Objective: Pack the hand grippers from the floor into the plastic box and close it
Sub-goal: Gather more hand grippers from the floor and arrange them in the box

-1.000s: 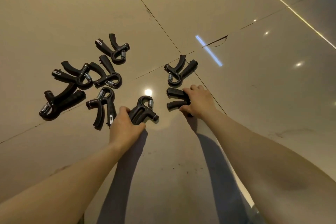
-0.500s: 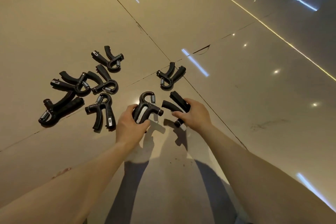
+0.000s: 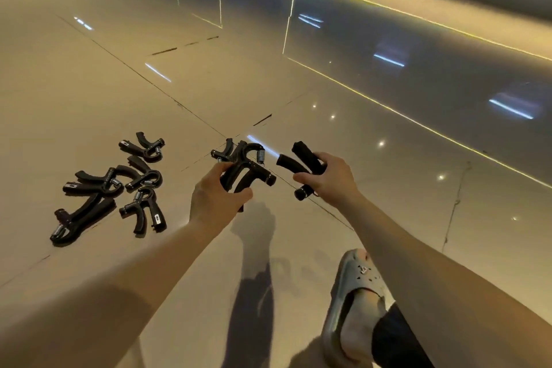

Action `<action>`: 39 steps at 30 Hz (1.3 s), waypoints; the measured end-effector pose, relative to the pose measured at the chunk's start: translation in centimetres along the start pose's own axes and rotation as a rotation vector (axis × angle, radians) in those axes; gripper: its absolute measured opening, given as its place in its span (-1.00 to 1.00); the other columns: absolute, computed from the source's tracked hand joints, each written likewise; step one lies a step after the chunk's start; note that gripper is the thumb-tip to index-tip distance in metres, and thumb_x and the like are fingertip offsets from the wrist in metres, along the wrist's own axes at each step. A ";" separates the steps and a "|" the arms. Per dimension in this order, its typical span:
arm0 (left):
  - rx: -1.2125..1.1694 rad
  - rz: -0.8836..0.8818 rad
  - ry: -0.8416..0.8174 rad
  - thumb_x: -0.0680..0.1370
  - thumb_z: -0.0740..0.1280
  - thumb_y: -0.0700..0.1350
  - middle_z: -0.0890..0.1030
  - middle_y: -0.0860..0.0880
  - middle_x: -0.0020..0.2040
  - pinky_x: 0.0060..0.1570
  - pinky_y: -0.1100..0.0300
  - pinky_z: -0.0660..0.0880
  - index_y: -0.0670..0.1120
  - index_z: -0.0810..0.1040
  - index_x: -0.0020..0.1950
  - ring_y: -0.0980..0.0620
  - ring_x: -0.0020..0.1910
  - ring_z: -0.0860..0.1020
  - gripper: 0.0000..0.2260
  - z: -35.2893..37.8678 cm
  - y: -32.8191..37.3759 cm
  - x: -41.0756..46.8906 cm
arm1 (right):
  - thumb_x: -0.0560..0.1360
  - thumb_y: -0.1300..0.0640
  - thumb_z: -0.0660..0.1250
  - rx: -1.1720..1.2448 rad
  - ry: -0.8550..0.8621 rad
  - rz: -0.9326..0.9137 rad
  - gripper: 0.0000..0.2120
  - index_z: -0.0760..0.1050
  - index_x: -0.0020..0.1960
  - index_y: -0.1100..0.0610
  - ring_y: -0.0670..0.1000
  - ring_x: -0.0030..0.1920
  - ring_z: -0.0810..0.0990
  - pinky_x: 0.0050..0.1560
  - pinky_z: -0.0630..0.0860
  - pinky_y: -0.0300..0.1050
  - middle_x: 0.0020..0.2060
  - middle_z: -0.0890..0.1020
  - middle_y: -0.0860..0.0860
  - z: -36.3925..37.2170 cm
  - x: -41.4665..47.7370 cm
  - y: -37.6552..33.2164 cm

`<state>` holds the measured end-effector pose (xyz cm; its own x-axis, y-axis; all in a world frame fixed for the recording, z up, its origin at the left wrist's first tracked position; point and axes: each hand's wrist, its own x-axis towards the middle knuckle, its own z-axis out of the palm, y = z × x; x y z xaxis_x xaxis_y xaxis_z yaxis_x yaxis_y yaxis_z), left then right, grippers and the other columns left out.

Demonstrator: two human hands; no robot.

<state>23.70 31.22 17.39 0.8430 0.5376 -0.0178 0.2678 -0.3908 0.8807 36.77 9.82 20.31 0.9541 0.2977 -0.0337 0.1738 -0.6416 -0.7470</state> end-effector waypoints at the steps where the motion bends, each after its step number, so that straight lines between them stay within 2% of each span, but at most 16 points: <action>1: 0.011 0.038 0.005 0.34 0.51 0.07 0.58 0.13 -0.06 0.02 -0.02 0.61 0.17 0.50 0.28 -0.02 -0.03 0.64 -0.48 -0.3 1.3 -1.1 | 0.30 -0.12 0.55 -0.002 0.020 -0.002 -0.41 0.55 0.28 -0.02 0.08 -0.11 0.66 -0.01 0.64 0.16 -0.11 0.64 -0.03 -1.5 -1.5 -0.6; 3: 0.025 0.106 0.014 0.40 0.53 0.03 0.57 0.11 -0.02 0.05 0.09 0.51 0.09 0.51 0.33 -0.01 0.06 0.57 -0.49 -1.1 3.8 -3.6 | 0.31 -0.12 0.56 -0.017 0.051 -0.016 -0.36 0.52 0.34 -0.01 0.09 -0.09 0.66 0.02 0.64 0.16 -0.05 0.63 -0.03 -4.3 -4.5 -1.8; 5: 0.030 0.163 0.013 0.43 0.53 0.03 0.56 0.12 -0.01 0.01 0.16 0.40 0.08 0.51 0.33 0.02 0.06 0.52 -0.51 -2.1 6.2 -6.1 | 0.30 -0.15 0.56 -0.033 0.081 -0.030 -0.32 0.49 0.37 0.01 0.08 -0.09 0.66 0.01 0.65 0.16 -0.03 0.62 -0.03 -7.0 -7.9 -3.2; 8: 0.035 0.234 0.014 0.42 0.53 0.07 0.57 0.14 -0.02 -0.06 0.16 0.42 0.11 0.51 0.27 0.02 0.02 0.55 -0.55 -3.7 9.6 -10.0 | 0.25 -0.22 0.55 -0.024 0.133 -0.057 -0.19 0.45 0.43 0.02 0.08 -0.08 0.66 -0.01 0.66 0.17 0.04 0.62 0.00 -10.6 -13.0 -5.0; 11: 0.023 0.289 0.007 0.40 0.54 0.08 0.61 0.07 0.02 -0.04 0.12 0.49 0.13 0.51 0.28 0.02 -0.02 0.59 -0.52 -5.5 12.6 -14.3 | 0.37 -0.08 0.58 -0.025 0.175 -0.074 -0.28 0.44 0.44 0.07 0.05 -0.10 0.67 -0.05 0.68 0.11 0.08 0.62 0.04 -13.6 -18.2 -6.5; 16: 0.009 0.415 -0.021 0.41 0.54 0.08 0.60 0.06 0.02 0.04 0.06 0.54 0.10 0.51 0.30 -0.02 0.03 0.58 -0.51 -8.2 16.5 -21.8 | 0.41 -0.01 0.57 0.017 0.236 -0.102 -0.41 0.49 0.37 0.06 0.03 -0.08 0.67 -0.13 0.68 -0.04 0.07 0.64 0.06 -17.6 -27.2 -9.0; 22: -0.011 0.524 -0.083 0.44 0.54 0.08 0.56 0.06 0.06 0.13 -0.02 0.56 0.05 0.49 0.36 -0.03 0.11 0.56 -0.47 -10.6 19.2 -29.7 | 0.42 0.03 0.57 0.020 0.301 -0.109 -0.39 0.48 0.42 0.11 0.03 -0.04 0.65 -0.19 0.60 -0.18 0.11 0.63 0.07 -21.0 -38.2 -11.3; 25: -0.040 0.568 -0.127 0.44 0.54 0.07 0.56 0.07 0.07 0.09 0.09 0.54 0.03 0.48 0.38 0.01 0.11 0.55 -0.45 -11.1 20.1 -33.3 | 0.41 0.06 0.58 0.000 0.327 -0.095 -0.40 0.50 0.40 0.11 -0.01 -0.08 0.65 -0.18 0.62 -0.15 0.05 0.63 0.01 -22.8 -43.8 -12.3; 28: -0.055 0.624 -0.203 0.43 0.55 0.08 0.60 0.02 0.14 0.07 0.15 0.54 0.03 0.47 0.39 0.01 0.13 0.55 -0.43 -10.6 21.0 -36.3 | 0.38 0.05 0.60 -0.021 0.349 -0.057 -0.47 0.58 0.31 0.09 0.08 -0.07 0.68 -0.13 0.66 0.02 0.00 0.69 0.06 -24.8 -48.7 -12.4; 30: -0.068 0.664 -0.244 0.43 0.56 0.06 0.61 0.01 0.16 0.00 0.25 0.51 0.00 0.49 0.39 0.02 0.12 0.56 -0.43 -9.8 21.8 -38.4 | 0.38 0.06 0.60 -0.045 0.379 -0.026 -0.49 0.59 0.29 0.10 0.11 -0.02 0.68 -0.08 0.66 0.03 0.03 0.69 0.10 -26.2 -51.8 -12.2; 33: -0.095 0.701 -0.316 0.42 0.57 0.04 0.61 -0.02 0.17 -0.05 0.28 0.52 -0.02 0.50 0.39 0.02 0.12 0.56 -0.43 -8.4 22.9 -41.6 | 0.39 0.06 0.60 -0.075 0.422 0.001 -0.44 0.56 0.34 0.11 -0.02 -0.08 0.65 -0.15 0.60 -0.17 0.03 0.67 0.05 -28.2 -56.0 -11.5; 36: -0.123 0.714 -0.402 0.42 0.58 -0.05 0.60 -0.04 0.14 -0.27 0.47 0.46 -0.06 0.52 0.37 0.01 0.09 0.57 -0.45 -6.6 24.5 -44.7 | 0.40 0.08 0.59 -0.088 0.457 0.044 -0.43 0.53 0.36 0.15 -0.18 -0.19 0.54 -0.26 0.50 -0.36 0.00 0.61 -0.02 -30.1 -60.0 -10.0; 37: -0.135 0.718 -0.437 0.43 0.58 -0.09 0.58 -0.04 0.13 -0.36 0.50 0.45 -0.07 0.52 0.36 0.01 0.06 0.56 -0.46 -6.0 25.1 -45.8 | 0.41 0.08 0.58 -0.095 0.470 0.060 -0.41 0.51 0.38 0.16 -0.20 -0.19 0.52 -0.29 0.47 -0.39 0.04 0.60 -0.01 -30.7 -61.3 -9.4; 39: -0.162 0.721 -0.522 0.43 0.58 -0.15 0.57 -0.06 0.11 -0.41 0.50 0.46 -0.07 0.51 0.35 0.03 -0.04 0.58 -0.48 -4.5 26.2 -47.7 | 0.40 0.07 0.59 -0.109 0.496 0.096 -0.39 0.50 0.39 0.15 -0.20 -0.16 0.55 -0.26 0.46 -0.39 0.09 0.62 -0.01 -31.9 -64.0 -8.2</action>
<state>-11.57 -1.27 43.46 0.8958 -0.2194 0.3864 -0.4429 -0.3702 0.8166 -17.93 -26.54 49.81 0.9633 -0.1200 0.2402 0.0795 -0.7271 -0.6819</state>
